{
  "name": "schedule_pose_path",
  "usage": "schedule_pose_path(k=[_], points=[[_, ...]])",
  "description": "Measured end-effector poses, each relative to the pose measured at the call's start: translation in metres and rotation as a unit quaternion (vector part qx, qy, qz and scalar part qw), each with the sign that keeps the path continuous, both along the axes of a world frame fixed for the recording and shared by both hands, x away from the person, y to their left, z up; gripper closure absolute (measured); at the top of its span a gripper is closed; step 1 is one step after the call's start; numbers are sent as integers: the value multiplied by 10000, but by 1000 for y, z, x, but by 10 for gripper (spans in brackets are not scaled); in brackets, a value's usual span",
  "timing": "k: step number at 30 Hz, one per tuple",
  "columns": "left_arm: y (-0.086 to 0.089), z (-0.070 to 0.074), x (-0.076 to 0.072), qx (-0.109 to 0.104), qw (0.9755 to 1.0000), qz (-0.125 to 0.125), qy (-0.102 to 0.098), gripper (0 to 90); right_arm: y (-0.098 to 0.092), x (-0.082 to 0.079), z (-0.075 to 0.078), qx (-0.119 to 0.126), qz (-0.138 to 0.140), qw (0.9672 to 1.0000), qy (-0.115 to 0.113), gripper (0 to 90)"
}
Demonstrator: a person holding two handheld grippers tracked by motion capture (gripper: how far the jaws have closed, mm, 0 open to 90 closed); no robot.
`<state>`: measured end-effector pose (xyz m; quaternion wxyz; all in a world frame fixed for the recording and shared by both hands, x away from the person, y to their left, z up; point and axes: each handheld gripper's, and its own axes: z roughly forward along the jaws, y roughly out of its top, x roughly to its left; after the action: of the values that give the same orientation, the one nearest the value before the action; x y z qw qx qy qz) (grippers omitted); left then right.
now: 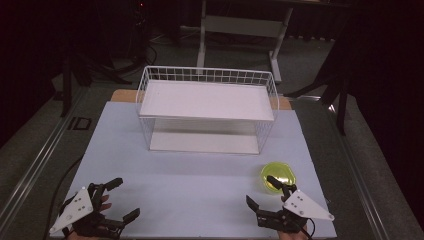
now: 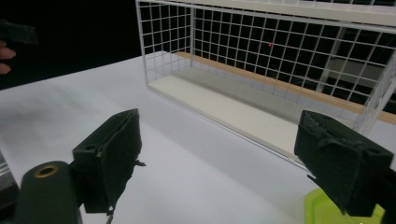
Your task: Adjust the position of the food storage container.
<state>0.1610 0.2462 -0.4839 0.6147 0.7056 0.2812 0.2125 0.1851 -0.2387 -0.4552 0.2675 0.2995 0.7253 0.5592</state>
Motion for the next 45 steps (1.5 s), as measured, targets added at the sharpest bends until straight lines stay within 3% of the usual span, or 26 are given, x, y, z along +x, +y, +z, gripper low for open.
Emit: schedule_pose_path(k=[4, 7, 11, 14, 17, 20, 25, 32, 34, 38, 41, 45], points=[[2, -1, 1, -67, 9999, 65, 41, 4, 8, 0, 0, -186, 80, 9996, -176, 123], [2, -1, 1, -65, 10000, 68, 27, 4, 10, 1, -1, -179, 189, 9996, -140, 122], [1, -2, 1, 11, 10000, 37, 25, 3, 17, 0, 7, -40, 198, 9997, -121, 123], [1, -1, 0, -4, 10000, 64, -13, 3, 22, 0, 13, -112, 149, 9997, -154, 121], [2, -1, -1, -35, 10000, 80, -33, 3, 20, 2, 16, 92, 306, 9995, -82, 121], [3, -1, -1, -40, 10000, 83, -6, 3, 19, 7, 22, 99, 306, 9995, -59, 121], [2, -2, 1, -63, 10000, 58, 38, 4, 17, 14, 30, -223, -36, 9993, -296, 121], [2, -3, 2, -103, 9999, 0, 113, 3, 8, 26, 31, -206, -355, 9982, -448, 114], [2, -3, 2, -116, 9999, 10, 103, 4, 4, 30, 32, -145, -430, 9984, -352, 114], [2, -3, 1, -67, 9999, 3, 76, 3, -6, 39, 31, -362, -798, 9957, -308, 115], [2, -3, 1, -72, 9999, 2, 89, 4, -12, 42, 30, -401, -875, 9950, -251, 119], [3, -4, 1, -107, 9999, 18, 116, 4, -30, 49, 21, -442, -1065, 9933, -62, 191]])
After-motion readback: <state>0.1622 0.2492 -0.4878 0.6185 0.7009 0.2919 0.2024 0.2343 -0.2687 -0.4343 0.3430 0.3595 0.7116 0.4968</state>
